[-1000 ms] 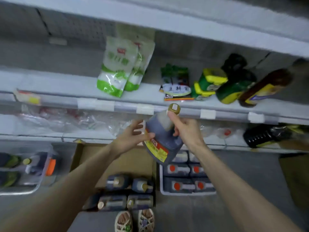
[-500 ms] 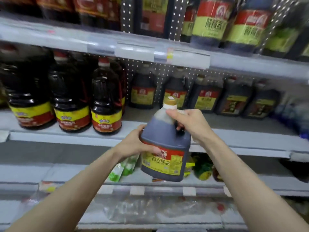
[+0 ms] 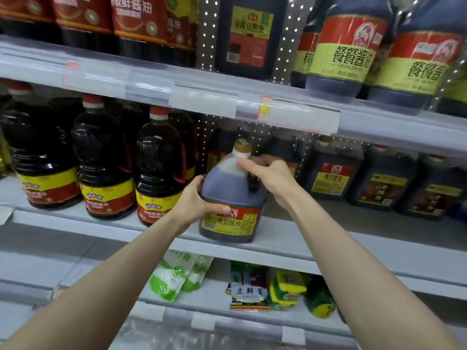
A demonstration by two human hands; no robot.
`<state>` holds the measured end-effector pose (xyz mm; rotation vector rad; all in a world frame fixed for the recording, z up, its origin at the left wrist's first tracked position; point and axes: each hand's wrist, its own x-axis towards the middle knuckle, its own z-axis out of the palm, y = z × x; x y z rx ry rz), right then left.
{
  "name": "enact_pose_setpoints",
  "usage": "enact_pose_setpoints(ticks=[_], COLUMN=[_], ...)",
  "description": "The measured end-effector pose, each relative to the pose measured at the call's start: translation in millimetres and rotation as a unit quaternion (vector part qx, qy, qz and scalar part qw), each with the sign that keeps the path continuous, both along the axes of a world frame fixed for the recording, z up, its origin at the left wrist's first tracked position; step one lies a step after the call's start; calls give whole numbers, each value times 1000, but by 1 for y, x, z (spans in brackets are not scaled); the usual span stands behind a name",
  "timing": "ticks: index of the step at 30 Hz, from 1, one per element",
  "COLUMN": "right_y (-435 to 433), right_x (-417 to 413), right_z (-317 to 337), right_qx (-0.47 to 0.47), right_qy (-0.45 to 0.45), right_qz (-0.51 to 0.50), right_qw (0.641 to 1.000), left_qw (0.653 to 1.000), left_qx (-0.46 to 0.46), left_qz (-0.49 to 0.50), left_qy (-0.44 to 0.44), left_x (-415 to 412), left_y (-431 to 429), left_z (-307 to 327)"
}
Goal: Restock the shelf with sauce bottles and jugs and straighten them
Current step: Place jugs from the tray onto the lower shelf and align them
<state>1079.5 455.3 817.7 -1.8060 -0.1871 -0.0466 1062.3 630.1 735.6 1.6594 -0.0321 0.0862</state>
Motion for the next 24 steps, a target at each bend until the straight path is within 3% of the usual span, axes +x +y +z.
enact_pose_setpoints(ticks=[5,19,24], right_y=[14,10,2], right_x=[25,37,19], right_z=[0,-32,-88], right_qx=[-2,-16,35], right_qy=[-1,-38,37], right_qz=[7,-21,-46], right_qw=[1000,999,998], left_qw=[999,999,998], left_qx=[-25,-36,-54], left_qz=[34,9,-19], left_qy=[17,12,-13], left_x=[24,29,20], left_y=[5,1,8], left_z=[-6,-19,-35])
